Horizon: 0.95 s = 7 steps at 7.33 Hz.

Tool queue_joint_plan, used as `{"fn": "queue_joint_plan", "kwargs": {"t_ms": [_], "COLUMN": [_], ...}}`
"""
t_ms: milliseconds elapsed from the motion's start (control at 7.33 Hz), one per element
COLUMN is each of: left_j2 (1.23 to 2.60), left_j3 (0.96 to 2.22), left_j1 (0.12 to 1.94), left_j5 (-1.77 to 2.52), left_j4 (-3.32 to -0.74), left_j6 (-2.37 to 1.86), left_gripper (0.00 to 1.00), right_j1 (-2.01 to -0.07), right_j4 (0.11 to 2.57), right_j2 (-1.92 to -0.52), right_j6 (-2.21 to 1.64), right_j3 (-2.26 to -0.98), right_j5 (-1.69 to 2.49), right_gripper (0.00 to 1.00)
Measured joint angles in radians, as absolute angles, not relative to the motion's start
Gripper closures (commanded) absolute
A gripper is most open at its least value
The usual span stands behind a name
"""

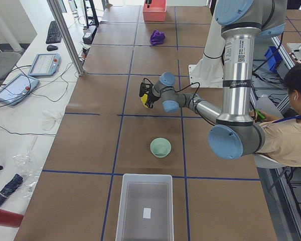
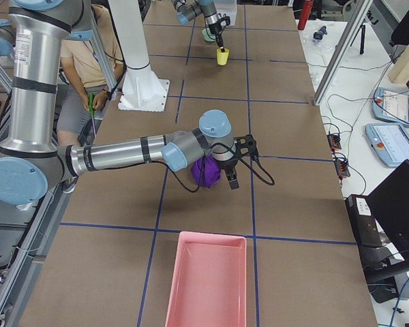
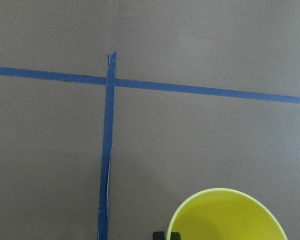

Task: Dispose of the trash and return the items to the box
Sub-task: 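Grasp the yellow cup rim with the left gripper, then carry the yellow cup with the left gripper into the clear bin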

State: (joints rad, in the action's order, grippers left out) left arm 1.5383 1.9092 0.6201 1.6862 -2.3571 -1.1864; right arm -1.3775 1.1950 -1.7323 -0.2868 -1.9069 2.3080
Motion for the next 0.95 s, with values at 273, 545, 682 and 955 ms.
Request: {"fn": "queue_joint_plan", "kwargs": {"t_ms": [273, 545, 682, 955], "left_j2": [1.478, 1.414, 1.377, 1.346], "left_j3": [1.957, 1.952, 1.923, 1.797], "left_j1": [0.791, 1.062, 1.187, 1.4], "left_j5": [1.819, 2.057, 2.171, 2.357], "left_j4": [-2.358, -2.359, -2.359, -2.359], "left_j6": [-0.944, -0.592, -0.397, -0.06], "left_gripper": [1.0, 1.0, 1.0, 1.0], "right_j1": [-1.377, -1.376, -1.375, -1.374], "right_j4": [1.195, 1.195, 1.195, 1.195], "right_j2": [-1.733, -1.732, -1.732, -1.731], "right_j6": [-0.287, -0.287, -0.287, -0.287], "right_j3": [-1.907, -1.908, -1.908, -1.907], "right_j5": [2.308, 2.309, 2.309, 2.308], "right_gripper": [0.0, 0.0, 0.0, 0.0]}}
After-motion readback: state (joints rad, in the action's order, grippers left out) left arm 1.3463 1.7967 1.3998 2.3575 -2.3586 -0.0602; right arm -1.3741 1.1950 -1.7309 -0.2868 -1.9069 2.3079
